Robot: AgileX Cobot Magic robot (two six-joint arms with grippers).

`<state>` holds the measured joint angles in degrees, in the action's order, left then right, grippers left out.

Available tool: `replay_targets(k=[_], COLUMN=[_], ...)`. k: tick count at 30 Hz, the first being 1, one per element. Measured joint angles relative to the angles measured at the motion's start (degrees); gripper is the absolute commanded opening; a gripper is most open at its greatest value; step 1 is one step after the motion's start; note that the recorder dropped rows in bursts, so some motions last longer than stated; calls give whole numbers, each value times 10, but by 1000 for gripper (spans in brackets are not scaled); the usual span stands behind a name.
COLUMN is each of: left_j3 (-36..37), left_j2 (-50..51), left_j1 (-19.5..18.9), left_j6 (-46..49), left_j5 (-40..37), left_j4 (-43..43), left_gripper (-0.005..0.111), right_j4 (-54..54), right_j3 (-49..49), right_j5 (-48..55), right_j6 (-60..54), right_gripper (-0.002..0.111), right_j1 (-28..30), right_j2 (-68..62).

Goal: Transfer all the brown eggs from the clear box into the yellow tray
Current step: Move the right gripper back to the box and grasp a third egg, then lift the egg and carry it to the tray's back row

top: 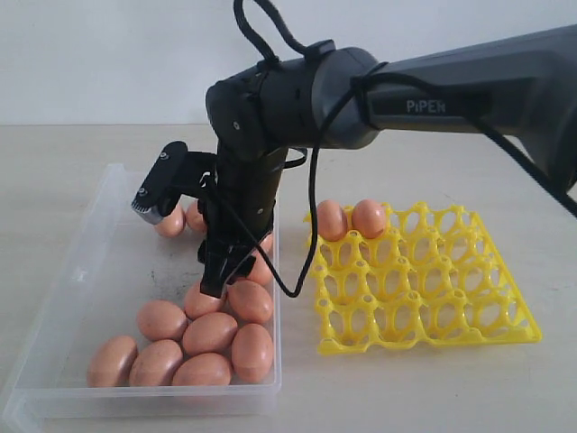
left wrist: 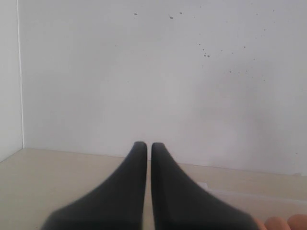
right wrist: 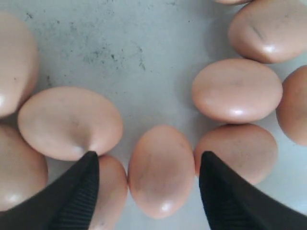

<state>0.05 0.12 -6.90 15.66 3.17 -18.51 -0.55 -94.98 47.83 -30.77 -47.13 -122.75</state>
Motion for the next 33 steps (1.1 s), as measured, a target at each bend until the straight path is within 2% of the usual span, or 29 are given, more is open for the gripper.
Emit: replay_targets(k=[9, 15, 17, 18, 20, 21, 27, 33], left_j3=[0, 0, 0, 0, 0, 0, 0, 0], left_j2=[0, 0, 0, 0, 0, 0, 0, 0], left_j1=[0, 0, 0, 0, 0, 0, 0, 0], left_j6=[0, 0, 0, 0, 0, 0, 0, 0], left_j5=[0, 0, 0, 0, 0, 0, 0, 0], left_j4=[0, 0, 0, 0, 0, 0, 0, 0], left_gripper=[4, 4, 4, 4, 4, 4, 4, 4], right_j4=[-14, -72, -88, -93, -97, -97, -93, -44], right_j3=[-2, -2, -2, -2, -2, -2, -2, -2], right_j5=[-43, -44, -34, -31, -31, -31, -44, -102], right_j6=[11, 59, 70, 70, 73, 74, 90, 96], right_gripper=[54, 54, 48, 39, 16, -1, 0, 0], right_j1=[0, 0, 0, 0, 0, 0, 0, 0], right_j2=[-35, -52, -54, -56, -58, -58, -58, -49])
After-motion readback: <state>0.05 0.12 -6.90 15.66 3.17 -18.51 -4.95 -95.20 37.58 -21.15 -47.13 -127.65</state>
